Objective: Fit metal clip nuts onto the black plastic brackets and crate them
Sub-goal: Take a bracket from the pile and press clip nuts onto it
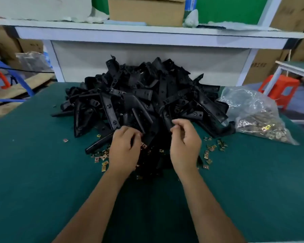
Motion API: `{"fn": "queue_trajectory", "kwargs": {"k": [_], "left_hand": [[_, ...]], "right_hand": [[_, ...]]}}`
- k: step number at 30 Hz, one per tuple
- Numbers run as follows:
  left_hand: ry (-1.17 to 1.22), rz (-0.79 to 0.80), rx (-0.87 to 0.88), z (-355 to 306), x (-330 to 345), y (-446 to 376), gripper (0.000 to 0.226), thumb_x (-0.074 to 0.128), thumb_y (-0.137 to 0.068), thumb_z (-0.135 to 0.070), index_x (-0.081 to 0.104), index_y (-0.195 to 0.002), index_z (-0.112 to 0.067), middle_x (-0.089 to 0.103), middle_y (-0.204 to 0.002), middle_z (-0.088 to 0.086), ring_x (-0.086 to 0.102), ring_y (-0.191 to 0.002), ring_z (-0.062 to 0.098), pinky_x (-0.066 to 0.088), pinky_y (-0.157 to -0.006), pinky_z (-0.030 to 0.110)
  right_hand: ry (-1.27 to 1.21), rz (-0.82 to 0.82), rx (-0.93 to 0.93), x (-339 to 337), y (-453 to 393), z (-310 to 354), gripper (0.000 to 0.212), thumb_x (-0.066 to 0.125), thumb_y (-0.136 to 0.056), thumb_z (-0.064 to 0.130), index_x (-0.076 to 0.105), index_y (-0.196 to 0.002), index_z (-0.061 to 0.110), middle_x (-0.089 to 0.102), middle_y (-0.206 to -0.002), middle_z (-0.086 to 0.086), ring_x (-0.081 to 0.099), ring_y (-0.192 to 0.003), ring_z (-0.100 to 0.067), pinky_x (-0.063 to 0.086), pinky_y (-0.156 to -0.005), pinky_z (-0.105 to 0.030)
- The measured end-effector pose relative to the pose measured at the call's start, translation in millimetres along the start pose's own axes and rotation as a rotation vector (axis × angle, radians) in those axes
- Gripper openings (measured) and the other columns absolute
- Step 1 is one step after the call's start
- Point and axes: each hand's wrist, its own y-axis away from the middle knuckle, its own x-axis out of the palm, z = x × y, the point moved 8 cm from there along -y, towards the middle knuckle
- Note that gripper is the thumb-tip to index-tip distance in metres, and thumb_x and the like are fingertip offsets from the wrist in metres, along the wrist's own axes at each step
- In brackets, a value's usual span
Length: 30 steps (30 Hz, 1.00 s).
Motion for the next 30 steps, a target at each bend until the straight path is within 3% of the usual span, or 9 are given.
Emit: {"fn": "queue_trajectory", "kwargs": {"k": [3,5,7,11,14,18,21,26,30], "left_hand": [[-0.032,0.05,-0.03,22,11,-14,0.02,0.057,-0.095,-0.008,0.068,-0.095,-0.025,0.058,-0.101,-0.011,0.052,-0.105,0.016,0.041,-0.092,0.027],[0.135,0.016,-0.187,37,11,-21,0.03,0.054,-0.096,-0.012,0.063,-0.087,-0.039,0.063,-0.096,-0.014,0.059,-0.092,0.012,0.047,-0.081,0.029],[0.19,0.001,-0.234,41,13,-24,0.034,0.051,-0.098,-0.014,0.064,-0.083,-0.042,0.066,-0.091,-0.014,0.061,-0.084,0.012,0.047,-0.073,0.03],[-0.058,0.18,-0.019,27,24,-27,0.017,0.056,-0.097,-0.024,0.071,-0.107,-0.026,0.065,-0.099,-0.016,0.057,-0.103,0.016,0.042,-0.08,0.021],[-0.371,0.286,0.076,25,32,-22,0.041,0.061,-0.091,-0.048,0.069,-0.118,-0.018,0.062,-0.118,-0.003,0.045,-0.116,0.024,0.039,-0.095,0.035],[-0.283,0.224,0.047,22,25,-22,0.028,0.068,-0.088,-0.042,0.075,-0.098,-0.017,0.061,-0.112,-0.008,0.043,-0.116,0.026,0.033,-0.098,0.037],[-0.07,0.124,0.019,18,15,-23,0.011,0.063,-0.094,-0.028,0.068,-0.089,-0.019,0.064,-0.092,-0.006,0.056,-0.099,0.026,0.044,-0.087,0.04],[-0.019,-0.055,0.032,12,-3,-19,0.006,0.052,-0.1,-0.036,0.048,-0.098,-0.031,0.061,-0.07,-0.004,0.057,-0.059,0.014,0.046,-0.053,0.041],[-0.097,-0.159,0.129,2,-16,-18,0.011,0.048,-0.1,-0.039,0.043,-0.106,-0.031,0.062,-0.067,-0.008,0.058,-0.055,0.009,0.045,-0.051,0.033]], "right_hand": [[0.215,-0.049,-0.079,6,-3,-4,0.022,0.05,-0.096,0.014,0.068,-0.105,0.02,0.066,-0.093,0.014,0.06,-0.087,-0.003,0.05,-0.078,-0.021],[0.309,-0.048,-0.226,9,3,0,0.023,0.049,-0.092,0.013,0.07,-0.102,0.014,0.067,-0.088,0.01,0.057,-0.083,-0.003,0.042,-0.071,-0.008],[0.375,0.011,-0.279,11,4,1,0.022,0.051,-0.09,0.012,0.071,-0.098,0.013,0.067,-0.083,0.009,0.055,-0.076,-0.003,0.039,-0.063,-0.008],[0.479,0.172,-0.175,20,3,-12,0.02,0.052,-0.093,0.016,0.069,-0.1,0.024,0.053,-0.072,0.022,0.047,-0.063,0.003,0.031,-0.059,-0.012],[0.451,0.186,-0.097,17,0,-20,0.02,0.049,-0.095,0.019,0.066,-0.097,0.029,0.05,-0.06,0.021,0.049,-0.057,0.001,0.03,-0.055,-0.019],[0.347,0.152,-0.055,16,1,-22,0.02,0.046,-0.099,0.024,0.063,-0.088,0.028,0.053,-0.056,0.01,0.052,-0.057,-0.008,0.035,-0.051,-0.026],[0.36,0.116,-0.088,14,2,-19,0.02,0.044,-0.1,0.027,0.061,-0.088,0.028,0.051,-0.057,0.01,0.053,-0.061,-0.01,0.037,-0.052,-0.023],[0.35,0.171,-0.135,19,3,-16,0.021,0.045,-0.099,0.032,0.062,-0.087,0.029,0.053,-0.06,0.011,0.053,-0.063,-0.008,0.035,-0.053,-0.02],[0.338,0.331,-0.284,33,16,-1,0.036,0.044,-0.09,0.049,0.066,-0.088,0.021,0.057,-0.07,0.009,0.052,-0.067,-0.009,0.041,-0.06,-0.024]]}}
